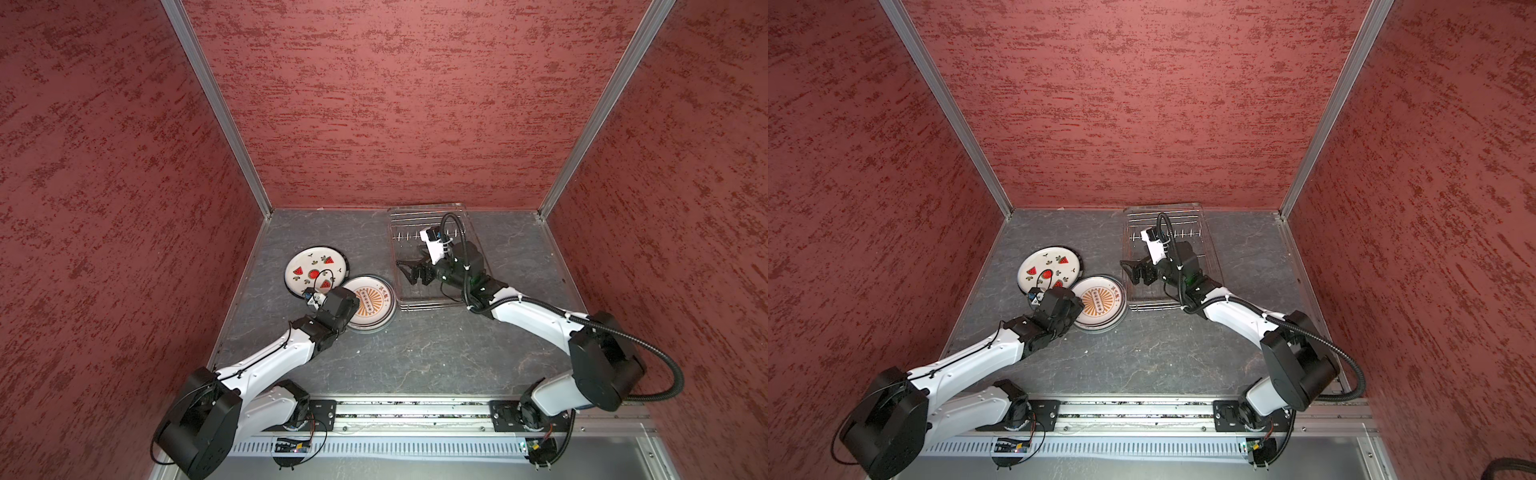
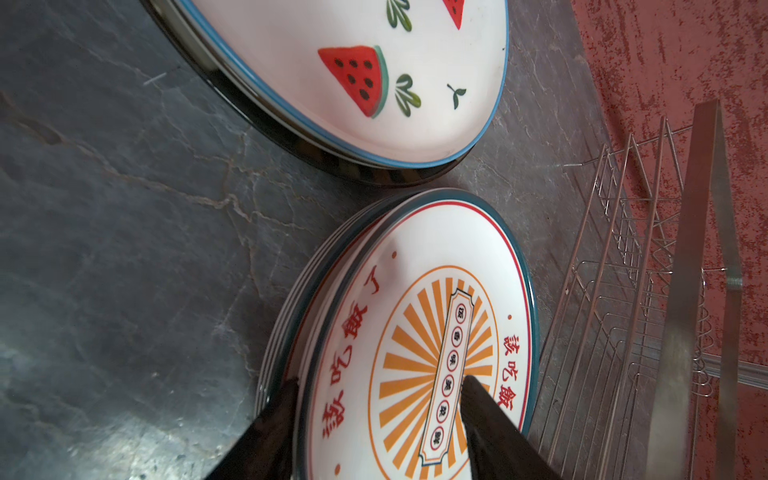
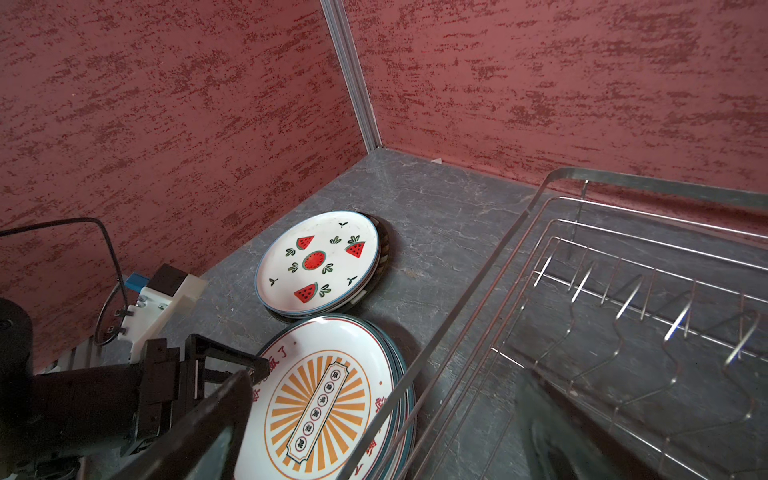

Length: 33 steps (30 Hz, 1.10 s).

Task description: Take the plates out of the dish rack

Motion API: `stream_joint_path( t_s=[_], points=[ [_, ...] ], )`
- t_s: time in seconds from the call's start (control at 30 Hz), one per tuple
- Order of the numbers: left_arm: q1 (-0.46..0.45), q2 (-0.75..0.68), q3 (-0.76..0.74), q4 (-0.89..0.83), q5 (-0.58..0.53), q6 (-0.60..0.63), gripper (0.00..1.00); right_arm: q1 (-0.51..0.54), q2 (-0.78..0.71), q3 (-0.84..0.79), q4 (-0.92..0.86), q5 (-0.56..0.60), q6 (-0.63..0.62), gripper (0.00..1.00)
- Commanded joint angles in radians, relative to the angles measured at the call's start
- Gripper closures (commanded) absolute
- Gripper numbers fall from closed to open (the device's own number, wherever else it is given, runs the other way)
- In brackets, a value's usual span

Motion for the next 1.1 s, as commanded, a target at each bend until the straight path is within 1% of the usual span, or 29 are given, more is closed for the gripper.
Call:
stream_joint_path(
  t_s=[0.0, 0.1, 0.2, 0.37, 0.47, 0.6, 0.77, 0.9, 0.97, 1.03, 1.07],
  points=[
    [0.01, -0.024, -0.001, 0.015, -0.015, 0.042, 0.39, 0.008, 0.005, 0.031, 0.004, 0.016, -0.016, 0.01],
    [0.023, -0.018, 0.0, 0.027, 0.018, 0.058, 0.42, 0.01, 0.0, 0.023, 0.011, 0.015, -0.011, 0.01],
    [0.023, -0.017, 0.005, 0.024, 0.008, 0.077, 0.42, 0.011, -0.008, 0.02, 0.016, 0.014, -0.005, 0.01],
    [0.028, 0.009, 0.005, 0.036, 0.032, 0.08, 0.42, 0.014, -0.023, 0.012, 0.016, 0.011, -0.004, 0.01],
    [0.028, 0.021, 0.011, 0.04, 0.039, 0.085, 0.42, 0.018, -0.03, 0.004, 0.022, -0.026, -0.013, 0.01],
    [0.031, 0.026, 0.011, 0.033, 0.033, 0.086, 0.4, 0.025, -0.046, -0.014, 0.039, -0.083, -0.027, 0.01],
    [0.056, -0.004, -0.011, 0.032, 0.046, 0.083, 0.38, 0.031, -0.047, -0.025, 0.035, -0.072, -0.032, 0.01],
    [0.056, -0.052, -0.014, 0.007, 0.036, 0.097, 0.34, 0.034, -0.082, -0.033, 0.033, -0.068, -0.027, 0.01],
    [0.056, -0.093, -0.016, -0.014, 0.017, 0.111, 0.3, 0.034, -0.091, -0.038, 0.032, -0.072, -0.019, 0.01],
    [0.057, -0.146, -0.02, -0.035, -0.011, 0.134, 0.23, 0.033, -0.103, -0.045, 0.029, -0.071, -0.011, 0.01],
    [0.058, -0.183, -0.025, -0.041, -0.027, 0.153, 0.18, 0.033, -0.11, -0.054, 0.039, -0.068, -0.008, 0.01]
  ],
)
